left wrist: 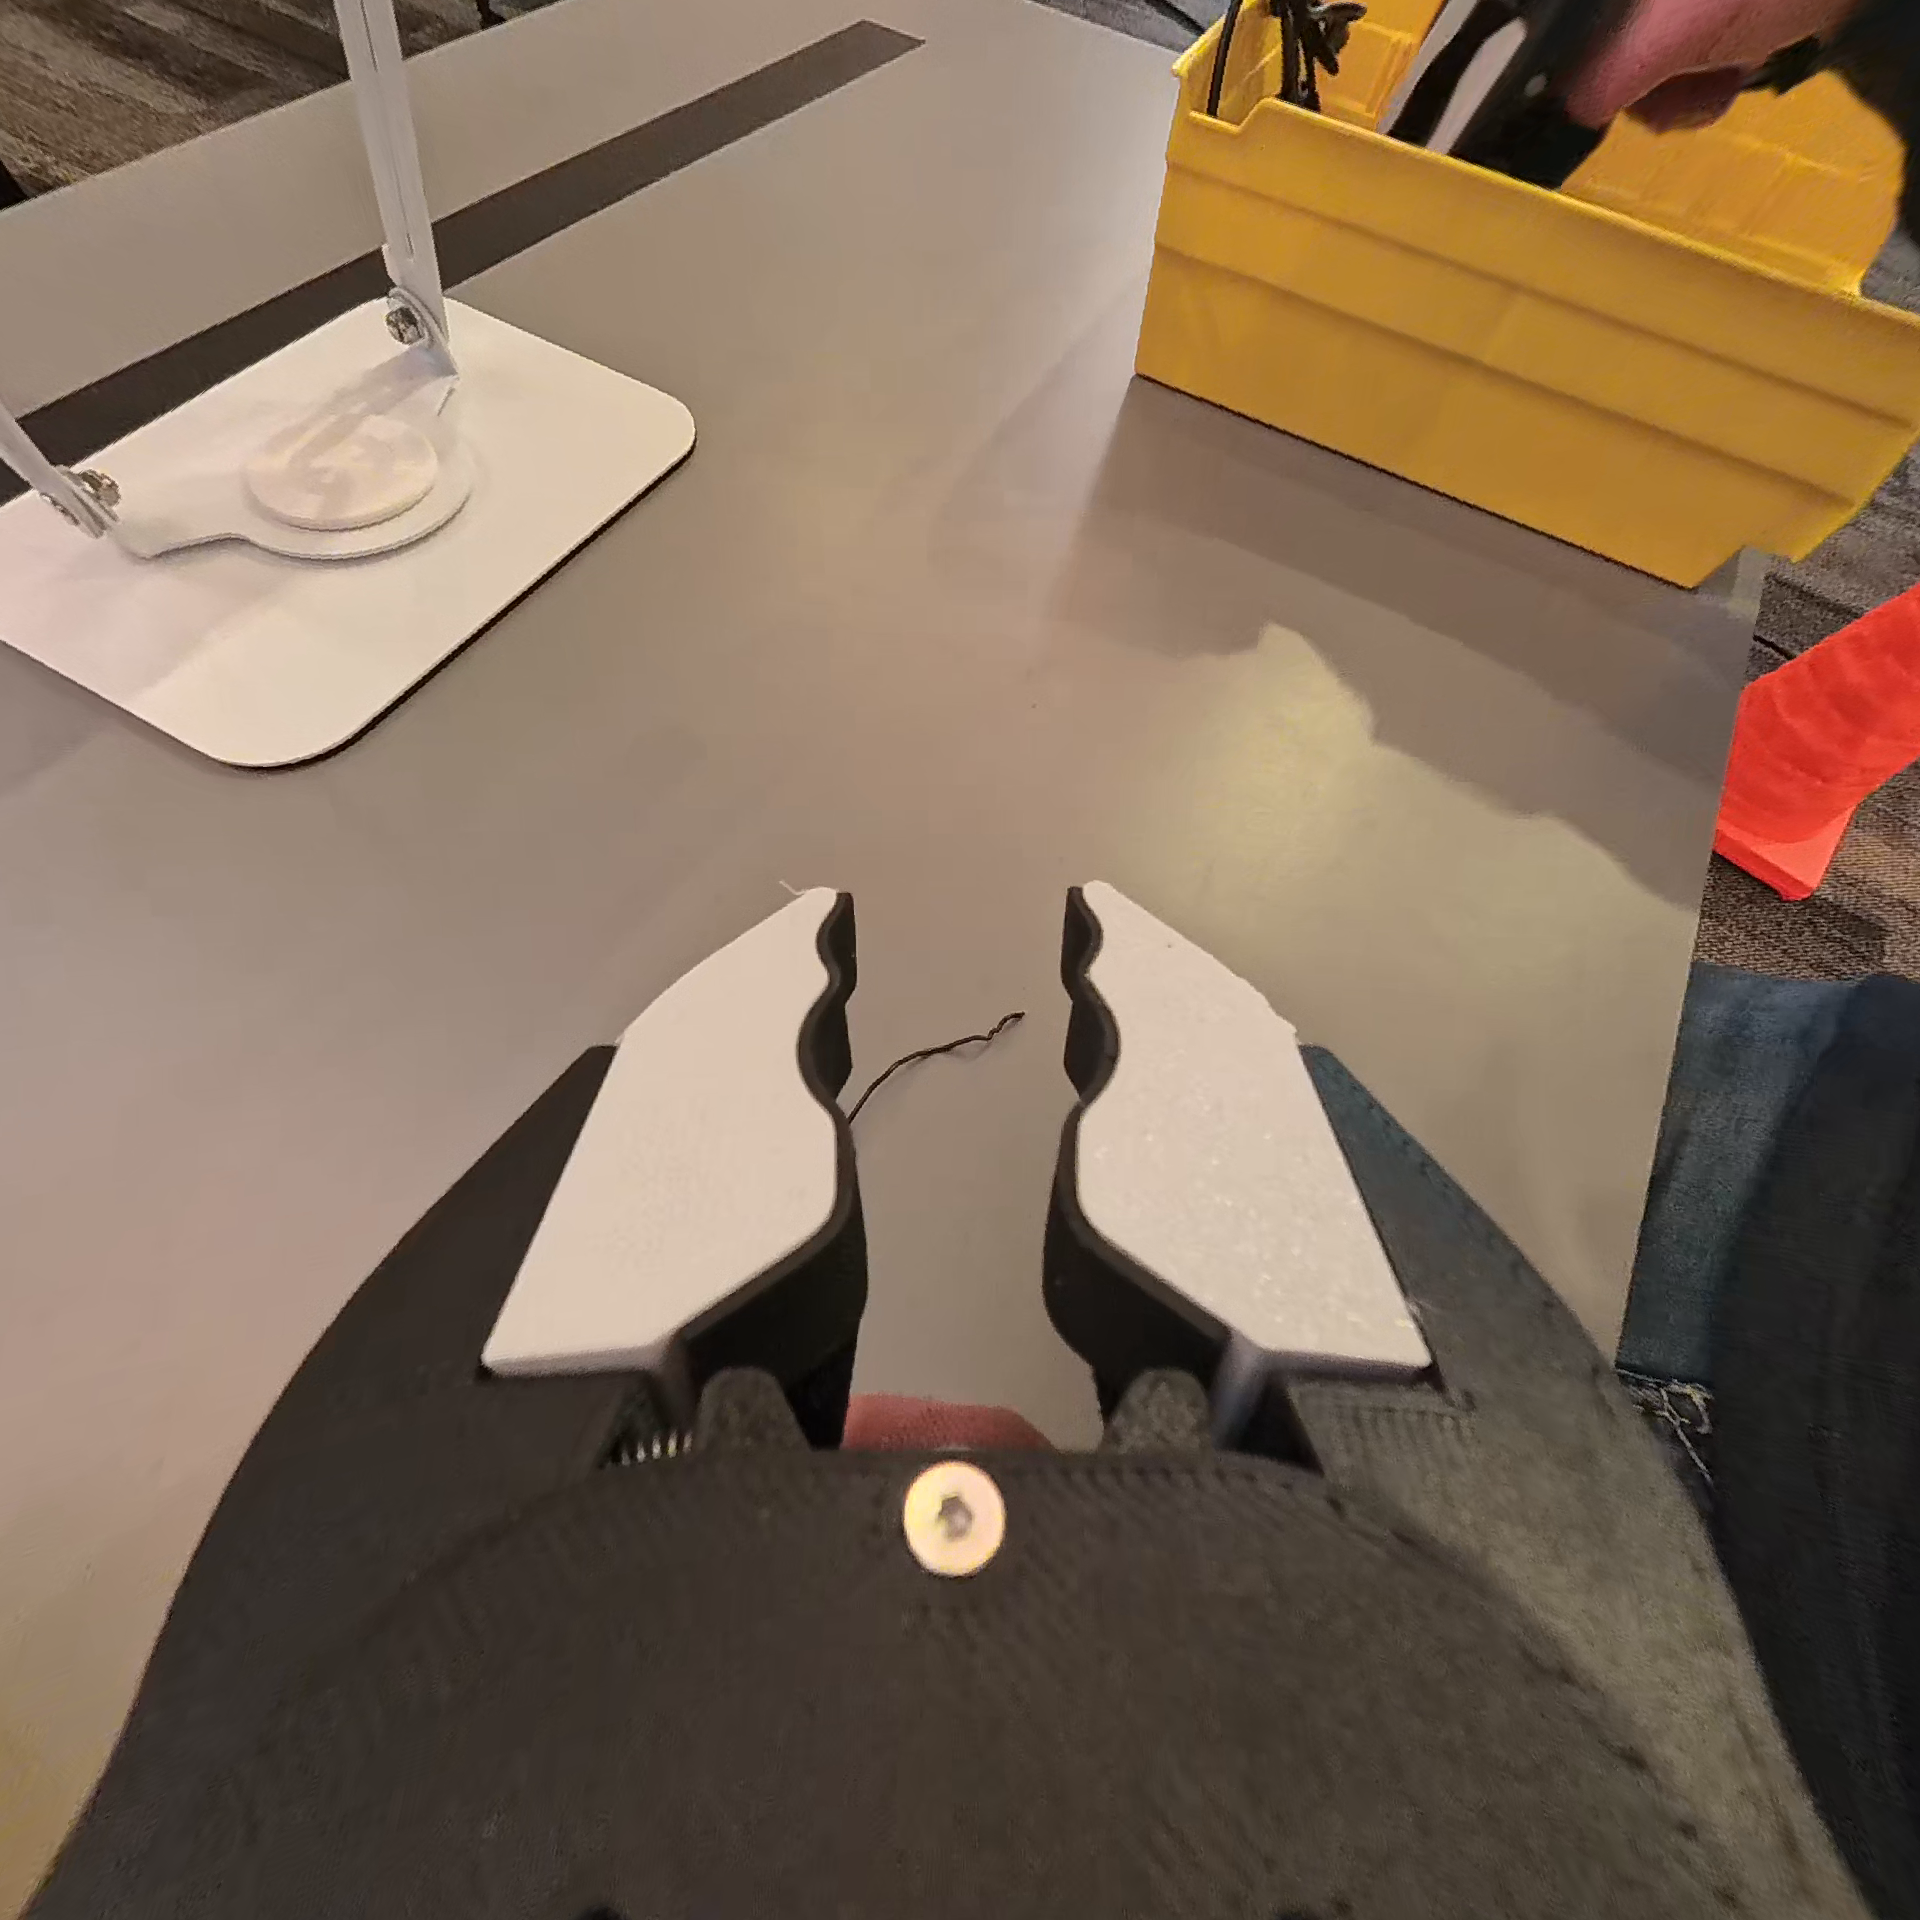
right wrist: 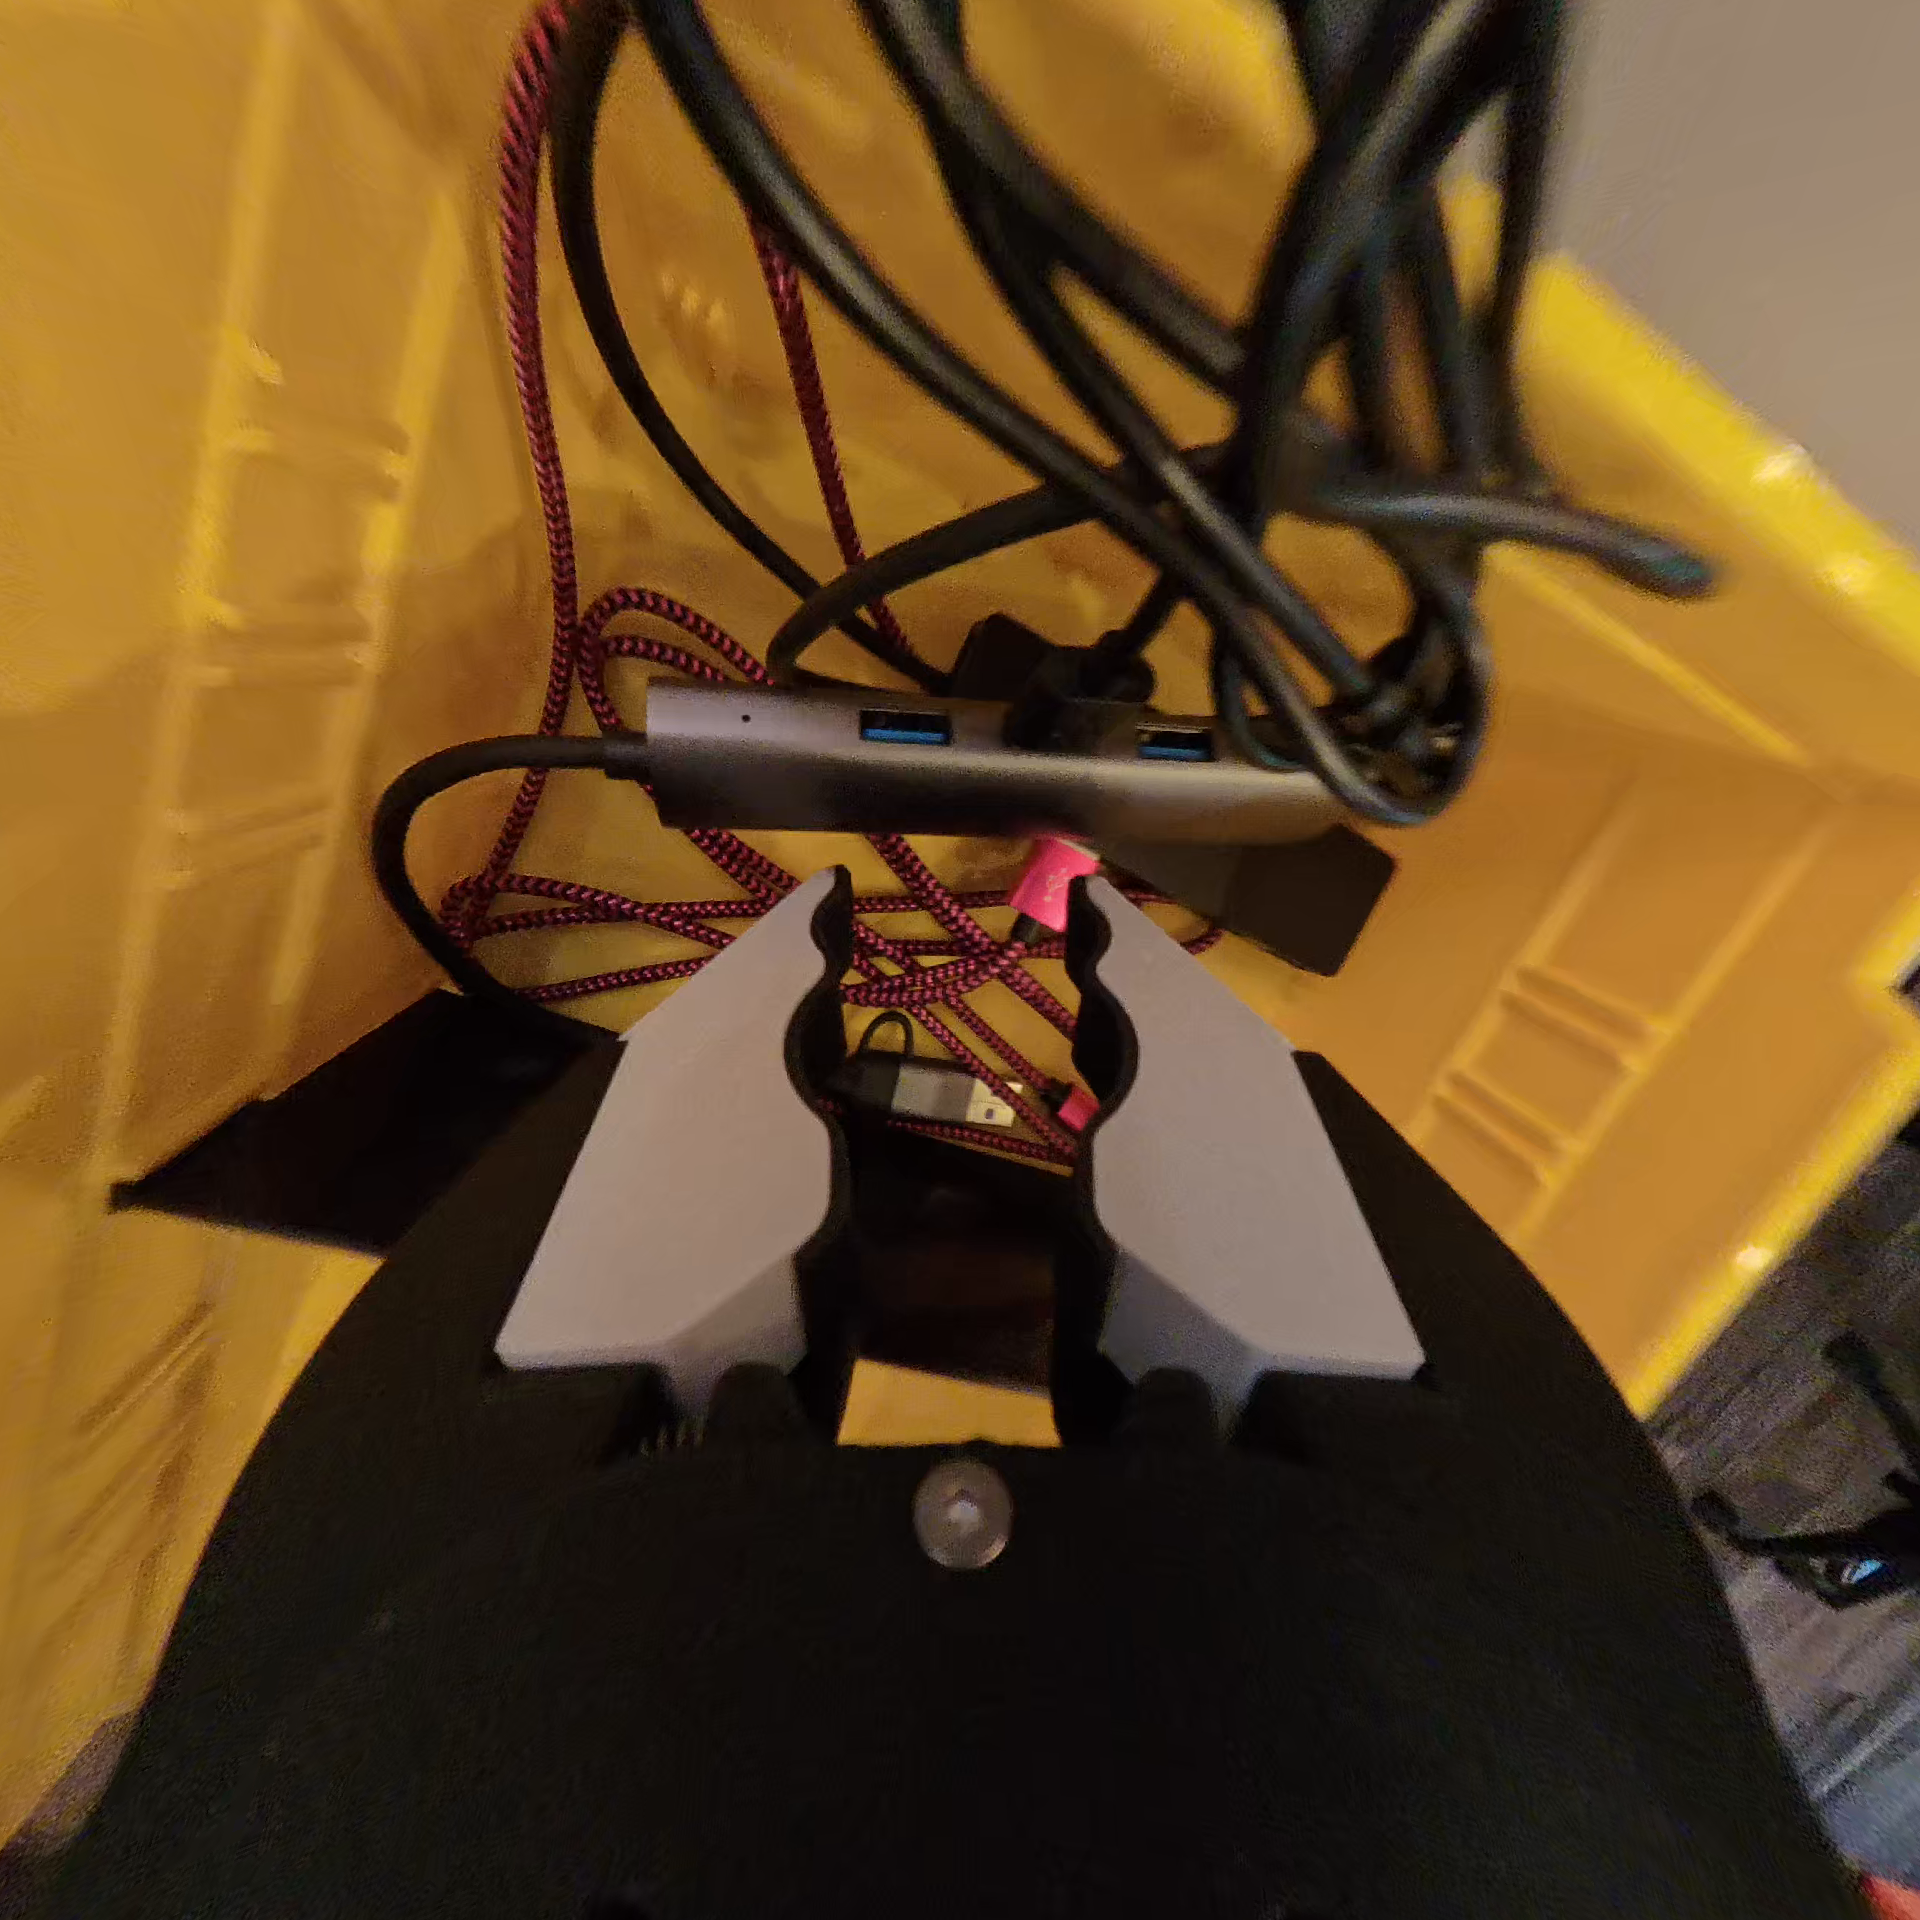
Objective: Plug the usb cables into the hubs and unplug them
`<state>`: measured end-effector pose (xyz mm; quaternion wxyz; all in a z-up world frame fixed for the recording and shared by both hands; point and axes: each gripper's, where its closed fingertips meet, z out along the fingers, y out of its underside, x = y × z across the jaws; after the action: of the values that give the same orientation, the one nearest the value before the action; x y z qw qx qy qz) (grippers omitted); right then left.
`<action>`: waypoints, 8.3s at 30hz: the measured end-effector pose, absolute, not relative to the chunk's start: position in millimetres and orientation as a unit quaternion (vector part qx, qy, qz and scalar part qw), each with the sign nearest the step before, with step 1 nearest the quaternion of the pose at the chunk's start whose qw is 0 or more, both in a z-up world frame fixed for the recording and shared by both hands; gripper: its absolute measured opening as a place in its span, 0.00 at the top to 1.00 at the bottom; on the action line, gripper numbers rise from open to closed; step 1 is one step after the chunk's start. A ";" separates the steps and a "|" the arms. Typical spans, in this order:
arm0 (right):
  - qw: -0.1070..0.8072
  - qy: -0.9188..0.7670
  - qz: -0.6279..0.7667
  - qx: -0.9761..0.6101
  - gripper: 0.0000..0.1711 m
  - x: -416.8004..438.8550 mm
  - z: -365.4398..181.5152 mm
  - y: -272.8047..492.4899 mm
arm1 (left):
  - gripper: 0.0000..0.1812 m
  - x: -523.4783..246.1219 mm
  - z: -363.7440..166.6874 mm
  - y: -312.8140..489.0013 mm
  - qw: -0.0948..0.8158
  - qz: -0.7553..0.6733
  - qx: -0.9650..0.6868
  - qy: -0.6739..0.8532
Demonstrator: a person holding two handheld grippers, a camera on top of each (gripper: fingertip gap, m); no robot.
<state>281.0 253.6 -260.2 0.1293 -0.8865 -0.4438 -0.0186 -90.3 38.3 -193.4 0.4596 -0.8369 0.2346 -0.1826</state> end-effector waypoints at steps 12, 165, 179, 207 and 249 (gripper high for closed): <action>0.237 -0.462 -0.005 -0.855 0.88 257.2 -239.6 284.4 | 0.79 -91.9 -194.8 38.7 0.458 -0.177 -0.839 0.235; 0.271 -0.418 0.053 -0.866 1.00 348.7 -221.1 141.3 | 0.78 -90.8 -243.5 -32.2 0.385 -0.138 -0.889 0.206; 0.218 -0.417 0.042 -0.881 0.87 358.0 -251.7 139.4 | 0.78 -87.6 -240.6 -37.8 0.382 -0.127 -0.888 0.224; 0.319 -0.356 -0.004 -0.878 0.65 439.4 -228.3 192.1 | 0.59 -425.8 -182.3 -203.6 0.359 0.182 -0.904 -0.141; 0.323 -0.411 0.169 -0.836 0.89 232.7 -236.9 164.8 | 0.97 -404.9 -182.7 -206.4 0.505 0.064 -0.845 -0.163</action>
<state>232.7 164.8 -236.9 0.3229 -0.8359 -0.4105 0.1687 -404.9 -206.4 -182.7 0.5046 -0.8454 -0.1629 0.0641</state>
